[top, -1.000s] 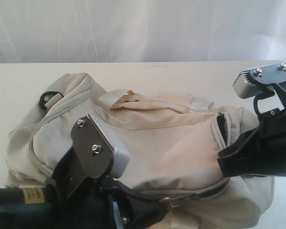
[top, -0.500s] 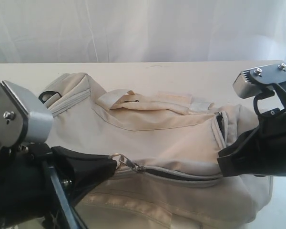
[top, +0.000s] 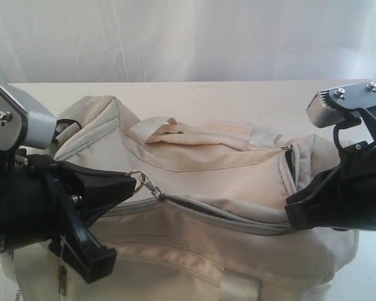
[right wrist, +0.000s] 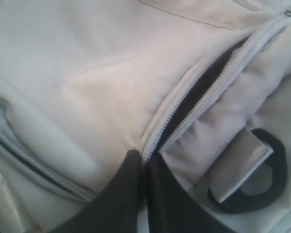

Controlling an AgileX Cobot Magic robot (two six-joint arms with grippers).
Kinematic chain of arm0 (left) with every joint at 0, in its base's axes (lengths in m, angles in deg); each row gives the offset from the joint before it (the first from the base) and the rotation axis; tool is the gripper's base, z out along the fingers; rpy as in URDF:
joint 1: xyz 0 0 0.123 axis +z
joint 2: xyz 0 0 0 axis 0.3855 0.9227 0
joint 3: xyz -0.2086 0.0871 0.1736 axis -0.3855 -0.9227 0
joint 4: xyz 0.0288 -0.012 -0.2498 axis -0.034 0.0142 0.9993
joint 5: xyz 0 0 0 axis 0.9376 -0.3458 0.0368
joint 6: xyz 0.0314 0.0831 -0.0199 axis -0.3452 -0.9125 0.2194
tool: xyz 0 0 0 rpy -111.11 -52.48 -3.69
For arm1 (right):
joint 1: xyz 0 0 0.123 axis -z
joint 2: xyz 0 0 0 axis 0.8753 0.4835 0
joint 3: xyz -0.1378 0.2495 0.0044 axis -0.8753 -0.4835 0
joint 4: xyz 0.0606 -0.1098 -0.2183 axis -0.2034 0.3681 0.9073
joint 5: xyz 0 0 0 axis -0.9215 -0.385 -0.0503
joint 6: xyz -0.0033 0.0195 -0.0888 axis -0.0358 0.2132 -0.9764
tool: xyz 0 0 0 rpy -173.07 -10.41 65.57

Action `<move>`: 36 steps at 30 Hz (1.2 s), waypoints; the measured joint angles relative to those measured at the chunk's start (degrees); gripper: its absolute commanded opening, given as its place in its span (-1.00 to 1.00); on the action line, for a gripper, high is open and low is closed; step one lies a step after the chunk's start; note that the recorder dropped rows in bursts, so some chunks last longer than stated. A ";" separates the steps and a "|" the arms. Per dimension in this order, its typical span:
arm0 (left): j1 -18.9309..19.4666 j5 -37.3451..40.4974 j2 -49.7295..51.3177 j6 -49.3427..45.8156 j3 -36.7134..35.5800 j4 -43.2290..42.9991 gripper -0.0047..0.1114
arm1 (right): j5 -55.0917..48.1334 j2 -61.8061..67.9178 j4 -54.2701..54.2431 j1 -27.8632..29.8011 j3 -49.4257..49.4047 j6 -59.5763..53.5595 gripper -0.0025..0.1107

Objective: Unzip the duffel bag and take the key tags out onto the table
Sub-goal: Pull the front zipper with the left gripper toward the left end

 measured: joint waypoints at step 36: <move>40.62 68.19 5.44 58.70 17.90 -77.52 -0.92 | 0.26 0.00 0.66 0.00 -0.22 0.00 -0.96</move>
